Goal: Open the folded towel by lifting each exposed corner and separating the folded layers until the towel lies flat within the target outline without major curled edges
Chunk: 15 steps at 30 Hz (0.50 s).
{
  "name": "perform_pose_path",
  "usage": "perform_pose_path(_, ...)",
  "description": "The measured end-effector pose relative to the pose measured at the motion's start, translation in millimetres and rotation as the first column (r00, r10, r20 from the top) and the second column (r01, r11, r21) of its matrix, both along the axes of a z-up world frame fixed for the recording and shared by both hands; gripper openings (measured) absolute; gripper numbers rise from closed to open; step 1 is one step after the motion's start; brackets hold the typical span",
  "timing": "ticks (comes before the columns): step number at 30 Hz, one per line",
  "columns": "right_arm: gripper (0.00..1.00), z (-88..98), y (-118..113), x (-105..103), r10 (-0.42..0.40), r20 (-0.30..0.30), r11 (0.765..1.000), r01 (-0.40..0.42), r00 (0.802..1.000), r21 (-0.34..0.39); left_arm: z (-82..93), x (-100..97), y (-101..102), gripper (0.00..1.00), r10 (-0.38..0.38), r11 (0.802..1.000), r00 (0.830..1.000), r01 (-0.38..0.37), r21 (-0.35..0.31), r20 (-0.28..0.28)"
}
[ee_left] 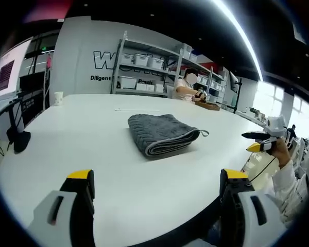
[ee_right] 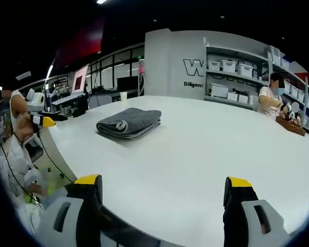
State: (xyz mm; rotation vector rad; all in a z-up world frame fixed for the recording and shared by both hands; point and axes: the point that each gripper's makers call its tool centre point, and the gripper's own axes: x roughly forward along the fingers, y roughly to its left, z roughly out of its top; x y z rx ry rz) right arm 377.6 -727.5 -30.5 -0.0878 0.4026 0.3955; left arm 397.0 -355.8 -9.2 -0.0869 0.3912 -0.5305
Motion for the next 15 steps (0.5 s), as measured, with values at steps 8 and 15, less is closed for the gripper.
perform_pose_path(8, 0.99, 3.5, -1.1, -2.1, -0.003, 0.004, 1.000, 0.003, 1.000, -0.004, 2.3, 4.1, -13.5, 0.99, -0.026, 1.000, 1.000, 0.026, -0.008, 0.005)
perform_pose_path(15, 0.98, 6.5, -6.9, -3.8, -0.017, 0.008, 1.000, 0.017, 1.000, -0.001, 5.3, 4.4, -19.5, 0.99, -0.038, 0.999, 0.999, 0.038, -0.004, 0.010)
